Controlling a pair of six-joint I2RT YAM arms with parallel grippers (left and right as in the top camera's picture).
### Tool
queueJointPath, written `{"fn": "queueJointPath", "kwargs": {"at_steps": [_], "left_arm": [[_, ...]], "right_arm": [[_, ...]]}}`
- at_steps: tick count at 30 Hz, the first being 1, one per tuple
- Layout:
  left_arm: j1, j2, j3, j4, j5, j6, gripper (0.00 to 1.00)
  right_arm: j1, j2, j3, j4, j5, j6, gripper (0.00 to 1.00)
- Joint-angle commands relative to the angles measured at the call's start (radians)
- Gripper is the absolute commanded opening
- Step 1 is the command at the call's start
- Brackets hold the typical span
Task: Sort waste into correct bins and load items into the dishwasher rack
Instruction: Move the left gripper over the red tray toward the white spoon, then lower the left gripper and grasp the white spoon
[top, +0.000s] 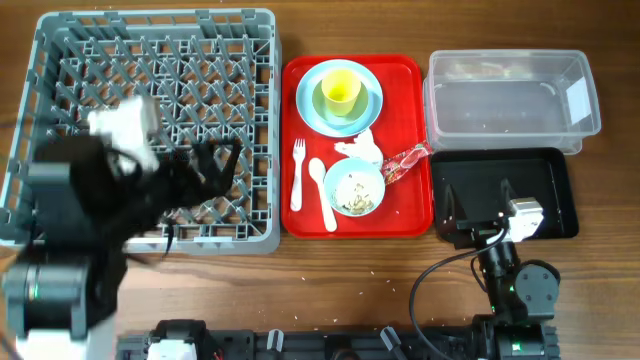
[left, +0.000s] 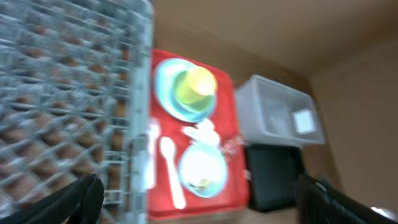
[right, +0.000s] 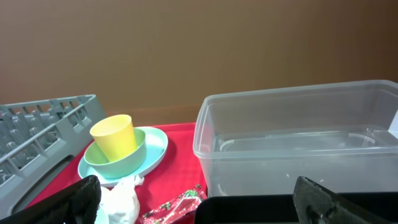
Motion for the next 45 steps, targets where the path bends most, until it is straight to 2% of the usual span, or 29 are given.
{"fn": "queueJointPath", "kwargs": {"at_steps": [1, 2, 3, 4, 5, 6, 10, 12, 14, 16, 19, 28, 30, 32, 45], "left_arm": [[-0.006, 0.148, 0.035, -0.039, 0.281, -0.045, 0.97], [-0.016, 0.176, 0.035, -0.072, 0.278, -0.045, 0.91], [-0.032, 0.207, 0.034, -0.113, 0.258, -0.045, 0.78], [-0.065, 0.240, 0.034, -0.156, 0.200, -0.045, 0.42], [-0.107, 0.266, 0.034, -0.196, 0.116, -0.047, 0.18], [-0.153, 0.282, 0.034, -0.229, 0.014, -0.082, 0.17], [-0.403, 0.302, 0.028, -0.251, -0.330, -0.232, 0.17], [-0.534, 0.311, 0.025, -0.251, -0.477, -0.319, 0.22], [-0.631, 0.321, -0.006, -0.232, -0.586, -0.451, 0.22], [-0.707, 0.337, -0.063, -0.188, -0.638, -0.512, 0.24], [-0.742, 0.383, -0.109, -0.133, -0.638, -0.510, 0.24], [-0.743, 0.543, -0.115, -0.126, -0.634, -0.507, 0.25], [-0.743, 0.543, -0.115, -0.126, -0.628, -0.507, 0.52], [-0.743, 0.543, -0.115, -0.127, -0.591, -0.507, 0.58], [-0.743, 0.543, -0.115, -0.117, -0.559, -0.507, 0.57]], "right_arm": [[0.006, -0.003, -0.001, 0.004, 0.000, -0.014, 1.00], [0.006, -0.003, -0.001, 0.004, 0.000, -0.014, 1.00], [0.006, -0.003, -0.001, 0.004, 0.000, -0.014, 1.00], [0.006, -0.003, -0.001, 0.004, 0.000, -0.014, 1.00], [0.006, -0.003, -0.001, 0.004, 0.000, -0.014, 1.00], [0.006, -0.003, -0.001, 0.004, 0.000, -0.014, 1.00], [0.006, -0.003, -0.001, 0.004, 0.000, -0.013, 1.00], [0.006, -0.003, -0.001, 0.004, 0.000, -0.013, 1.00], [0.006, -0.003, -0.001, 0.004, 0.000, -0.014, 1.00], [0.006, -0.003, -0.001, 0.004, 0.000, -0.014, 1.00], [0.006, -0.003, -0.001, 0.004, 0.000, -0.014, 1.00], [0.006, -0.003, -0.001, 0.004, 0.000, -0.014, 1.00], [0.006, -0.003, -0.001, 0.004, 0.000, -0.014, 0.99], [0.006, -0.003, -0.001, 0.004, 0.000, -0.014, 1.00], [0.006, -0.003, -0.001, 0.004, 0.000, -0.014, 1.00]]}}
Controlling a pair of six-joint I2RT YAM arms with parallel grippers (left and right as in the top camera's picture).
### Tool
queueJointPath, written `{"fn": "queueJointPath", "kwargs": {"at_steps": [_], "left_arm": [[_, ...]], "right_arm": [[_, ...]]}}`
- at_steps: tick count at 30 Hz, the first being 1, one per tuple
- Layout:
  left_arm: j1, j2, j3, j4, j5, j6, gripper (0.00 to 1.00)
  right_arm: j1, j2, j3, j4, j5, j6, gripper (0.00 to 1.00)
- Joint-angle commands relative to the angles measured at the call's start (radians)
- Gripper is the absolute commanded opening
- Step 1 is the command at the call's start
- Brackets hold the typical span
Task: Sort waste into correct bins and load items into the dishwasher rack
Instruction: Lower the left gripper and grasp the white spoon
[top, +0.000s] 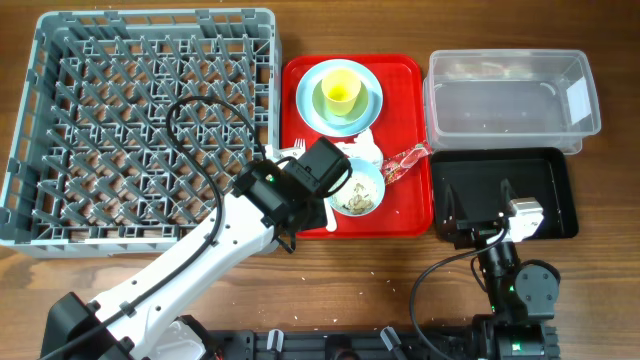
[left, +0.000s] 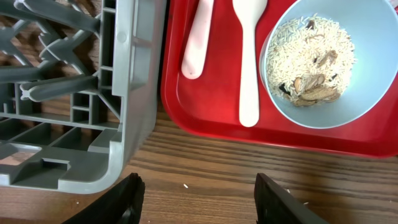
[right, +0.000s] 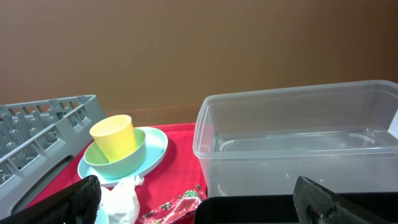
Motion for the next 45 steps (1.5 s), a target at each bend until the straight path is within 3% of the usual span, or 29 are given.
{"fn": "queueJointPath", "kwargs": {"at_steps": [1, 30, 33, 34, 35, 36, 45], "left_arm": [[-0.005, 0.008, -0.007, 0.009, 0.001, -0.012, 0.58], [-0.004, 0.007, -0.007, 0.029, -0.081, -0.011, 0.63], [0.016, 0.007, -0.007, 0.053, -0.099, 0.064, 0.45], [0.023, 0.008, -0.007, 0.053, -0.092, 0.064, 0.44], [0.023, 0.008, -0.007, 0.054, -0.093, 0.064, 0.35], [0.023, 0.011, -0.007, 0.059, -0.092, 0.064, 0.20], [0.022, 0.262, -0.009, 0.241, -0.111, 0.067, 0.08]], "right_arm": [[0.006, -0.003, -0.001, 0.003, 0.000, -0.013, 1.00], [0.006, -0.003, -0.001, 0.003, 0.000, -0.014, 1.00], [0.006, -0.003, -0.001, 0.003, 0.000, -0.014, 1.00], [0.006, -0.003, -0.001, 0.003, 0.000, -0.014, 1.00], [0.006, -0.003, -0.001, 0.003, 0.000, -0.014, 1.00], [0.006, -0.003, -0.001, 0.004, 0.000, -0.014, 1.00], [0.006, -0.003, -0.001, 0.003, 0.000, -0.014, 1.00]]}}
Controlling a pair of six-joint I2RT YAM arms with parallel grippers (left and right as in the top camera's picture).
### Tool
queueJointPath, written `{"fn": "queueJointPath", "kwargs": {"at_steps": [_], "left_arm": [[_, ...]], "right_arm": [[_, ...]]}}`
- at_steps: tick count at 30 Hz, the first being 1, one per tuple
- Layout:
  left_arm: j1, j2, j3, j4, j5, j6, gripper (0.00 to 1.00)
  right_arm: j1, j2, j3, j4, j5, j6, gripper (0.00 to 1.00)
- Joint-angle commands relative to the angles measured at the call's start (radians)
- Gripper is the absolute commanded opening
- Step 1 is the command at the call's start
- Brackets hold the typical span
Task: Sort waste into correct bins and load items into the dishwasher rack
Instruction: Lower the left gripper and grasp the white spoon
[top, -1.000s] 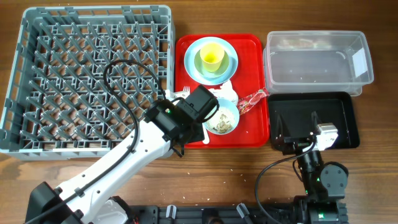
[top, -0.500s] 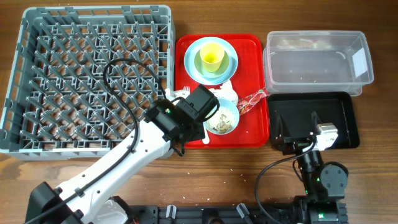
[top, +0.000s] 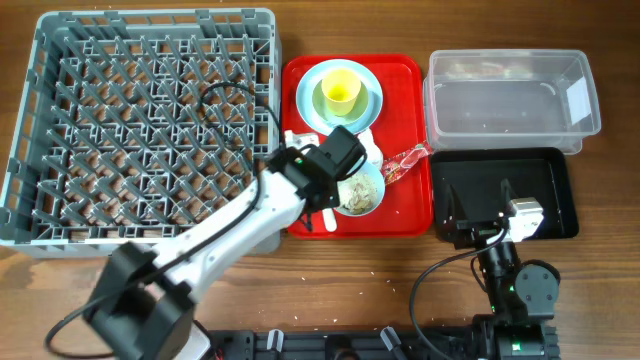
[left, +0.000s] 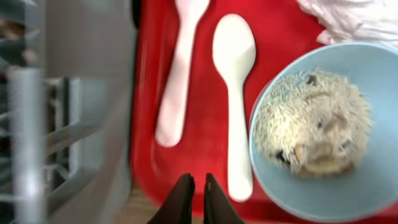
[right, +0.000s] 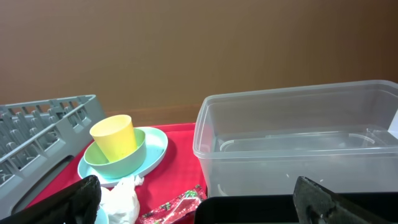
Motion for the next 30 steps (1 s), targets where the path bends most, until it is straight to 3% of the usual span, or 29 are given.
{"fn": "queueJointPath", "kwargs": {"at_steps": [1, 11, 15, 23, 25, 28, 30], "left_arm": [[0.003, 0.082, -0.008, 0.043, -0.023, 0.006, 0.08], [0.003, 0.182, -0.008, 0.227, 0.123, 0.007, 0.09], [0.003, 0.183, -0.008, 0.225, 0.114, 0.007, 0.25], [0.003, 0.279, -0.008, 0.175, 0.115, 0.003, 0.28], [0.002, 0.289, -0.008, 0.169, 0.115, 0.003, 0.25], [-0.001, 0.293, -0.008, 0.172, 0.114, 0.004, 0.08], [0.016, 0.279, -0.006, 0.175, 0.114, 0.008, 0.04]], "right_arm": [[0.006, -0.003, -0.001, 0.004, 0.000, -0.014, 1.00], [0.006, -0.003, -0.001, 0.004, 0.000, -0.014, 1.00], [0.006, -0.003, -0.001, 0.004, 0.000, -0.014, 1.00], [0.006, -0.003, -0.001, 0.004, 0.000, -0.014, 1.00], [0.006, -0.003, -0.001, 0.004, 0.000, -0.014, 1.00], [0.006, -0.003, -0.001, 0.004, 0.000, -0.014, 1.00], [0.006, -0.003, -0.001, 0.004, 0.000, -0.014, 1.00]]}}
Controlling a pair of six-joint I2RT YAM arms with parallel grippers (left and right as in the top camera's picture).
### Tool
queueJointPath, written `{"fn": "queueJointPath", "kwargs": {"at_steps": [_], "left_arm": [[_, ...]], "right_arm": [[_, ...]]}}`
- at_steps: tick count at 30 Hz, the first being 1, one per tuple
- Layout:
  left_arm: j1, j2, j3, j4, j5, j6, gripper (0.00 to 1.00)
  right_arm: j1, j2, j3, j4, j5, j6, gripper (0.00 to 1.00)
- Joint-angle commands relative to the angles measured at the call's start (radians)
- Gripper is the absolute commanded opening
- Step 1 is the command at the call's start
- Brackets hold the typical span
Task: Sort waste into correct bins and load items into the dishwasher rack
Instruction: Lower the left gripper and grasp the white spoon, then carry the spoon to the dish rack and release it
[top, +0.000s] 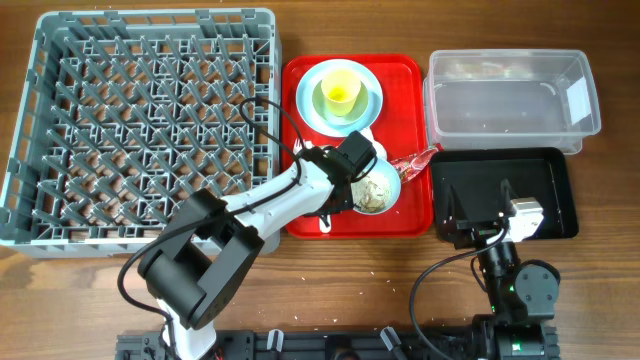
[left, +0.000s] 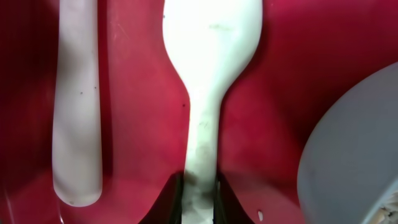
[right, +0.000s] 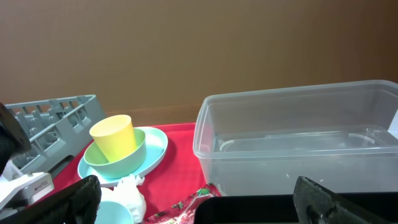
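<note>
A white spoon (left: 208, 74) lies on the red tray (top: 405, 215), and my left gripper (left: 199, 196) is shut on its handle, low over the tray. A white fork (left: 78, 112) lies just left of the spoon. The blue bowl of rice (top: 378, 190) sits right of them, its rim (left: 354, 155) close to the fingers. A yellow cup (top: 340, 92) stands in a green bowl on a blue plate at the tray's far end. My right gripper (right: 196, 196) hangs open over the black bin (top: 555, 190).
The grey dishwasher rack (top: 140, 130) fills the left of the table. A clear plastic bin (top: 510, 95) stands at the far right behind the black bin. A red wrapper (top: 412, 160) and a crumpled napkin (right: 127, 193) lie on the tray near the bowl.
My left gripper has dropped from above the cutlery onto the spoon's handle and is shut on it. The rice bowl has shifted right, toward the wrapper. The right arm is unchanged.
My left gripper was open above the rack, then open over the tray's near edge by the spoon and fork. Then its fingers stood close together above the cutlery. Now they pinch the spoon's handle on the tray. The right arm has stayed still.
</note>
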Motion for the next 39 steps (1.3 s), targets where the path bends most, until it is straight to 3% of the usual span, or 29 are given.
{"fn": "queueJointPath", "kwargs": {"at_steps": [1, 9, 12, 15, 25, 31, 39], "left_arm": [[0.027, 0.006, -0.005, -0.002, 0.001, 0.005, 0.04], [0.057, -0.160, -0.005, -0.036, -0.055, 0.060, 0.04], [0.056, -0.160, -0.005, -0.032, -0.051, 0.052, 0.09], [0.031, -0.119, -0.007, -0.005, -0.046, 0.023, 0.19], [0.005, -0.019, -0.006, 0.117, -0.039, 0.023, 0.25], [0.042, -0.016, -0.007, 0.212, -0.074, 0.024, 0.38], [0.043, 0.089, -0.007, 0.277, -0.091, 0.027, 0.36]], "right_arm": [[0.006, -0.003, -0.001, 0.003, 0.000, -0.014, 1.00], [0.006, -0.003, -0.001, 0.003, 0.000, -0.014, 1.00], [0.006, -0.003, -0.001, 0.003, 0.000, -0.014, 1.00], [0.006, -0.003, -0.001, 0.003, 0.000, -0.014, 1.00], [0.006, -0.003, -0.001, 0.003, 0.000, -0.014, 1.00], [0.006, -0.003, -0.001, 0.003, 0.000, -0.014, 1.00], [0.006, -0.003, -0.001, 0.003, 0.000, -0.014, 1.00]]}}
